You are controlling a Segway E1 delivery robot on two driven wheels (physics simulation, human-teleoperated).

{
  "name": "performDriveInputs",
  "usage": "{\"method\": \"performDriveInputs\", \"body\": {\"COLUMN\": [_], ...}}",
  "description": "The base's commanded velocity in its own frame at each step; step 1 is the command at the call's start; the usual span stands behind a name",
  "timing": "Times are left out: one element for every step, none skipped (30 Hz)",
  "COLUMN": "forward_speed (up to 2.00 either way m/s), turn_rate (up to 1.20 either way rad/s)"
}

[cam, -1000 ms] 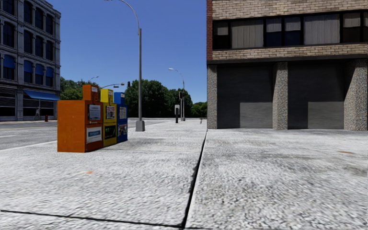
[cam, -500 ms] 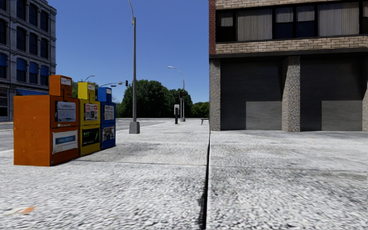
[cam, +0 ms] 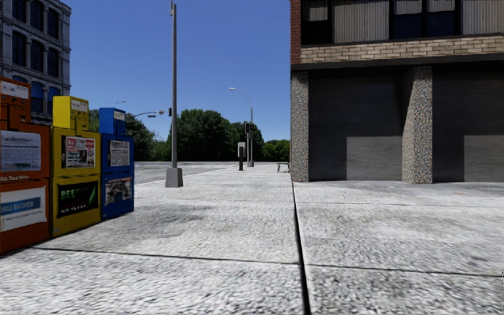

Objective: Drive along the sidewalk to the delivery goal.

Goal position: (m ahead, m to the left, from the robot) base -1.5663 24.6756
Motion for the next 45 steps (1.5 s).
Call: {"method": "performDriveInputs", "body": {"forward_speed": [2.00, 2.00, 2.00, 2.00, 2.00, 2.00, 2.00, 2.00, 2.00, 2.00, 2.00, 2.00, 2.00, 2.00, 2.00, 2.00, 2.00, 2.00, 2.00, 2.00, 2.00, 2.00, 2.00, 2.00, 2.00, 2.00, 2.00, 2.00, 2.00, 2.00, 2.00, 2.00, 2.00, 2.00, 2.00, 2.00, 2.00, 2.00, 2.00, 2.00, 2.00, 2.00, 2.00, 2.00, 2.00], "turn_rate": [0.00, 0.00, 0.00, 0.00, 0.00, 0.00, 0.00, 0.00, 0.00, 0.00, 0.00, 0.00, 0.00, 0.00, 0.00, 0.00, 0.00, 0.00, 0.00, 0.00, 0.00, 0.00, 0.00, 0.00, 0.00, 0.00, 0.00, 0.00, 0.00, 0.00, 0.00, 0.00, 0.00, 0.00, 0.00, 0.00, 0.00, 0.00, 0.00, 0.00, 0.00, 0.00, 0.00, 0.00, 0.00]}}
